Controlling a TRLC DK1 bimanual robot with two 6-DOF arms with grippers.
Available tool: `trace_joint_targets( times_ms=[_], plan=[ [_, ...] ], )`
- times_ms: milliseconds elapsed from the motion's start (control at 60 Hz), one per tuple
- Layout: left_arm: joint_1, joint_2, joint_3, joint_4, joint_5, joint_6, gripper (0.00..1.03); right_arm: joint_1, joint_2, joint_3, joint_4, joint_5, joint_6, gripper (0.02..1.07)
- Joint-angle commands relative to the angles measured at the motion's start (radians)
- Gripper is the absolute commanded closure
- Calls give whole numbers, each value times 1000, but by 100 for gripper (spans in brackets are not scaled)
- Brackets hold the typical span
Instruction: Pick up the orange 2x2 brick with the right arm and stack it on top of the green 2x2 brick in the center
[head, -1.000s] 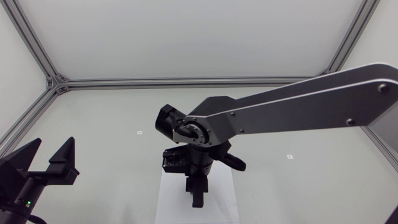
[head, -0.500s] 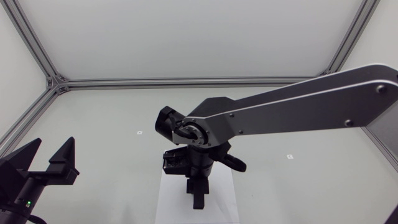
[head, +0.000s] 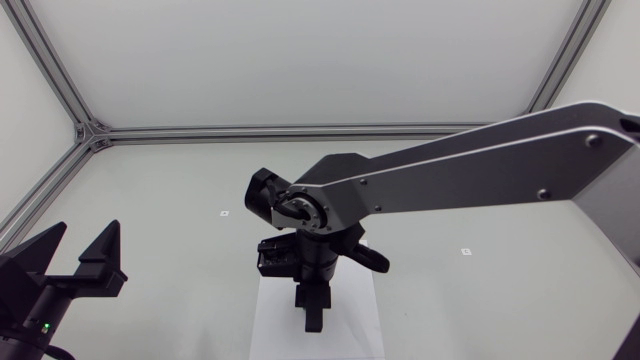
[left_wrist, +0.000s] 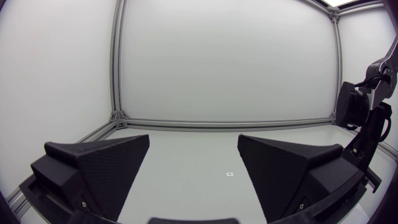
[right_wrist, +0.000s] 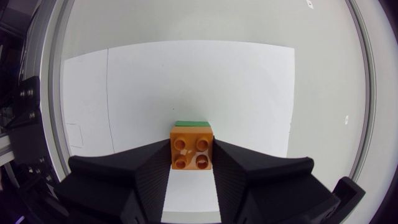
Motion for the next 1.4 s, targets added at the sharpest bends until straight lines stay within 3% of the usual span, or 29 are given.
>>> trace_joint_targets(
  times_ms=[0, 917, 1383],
  plan=[
    [5, -8, -41, -15, 4, 13, 4, -5, 64, -24, -17, 4, 12, 101],
    [5, -8, -41, -15, 4, 13, 4, -33, 137, -118, -40, 21, -18, 101],
    [5, -8, -41, -15, 4, 13, 4, -57, 81, -205, 74, -8, -55, 101]
  ],
)
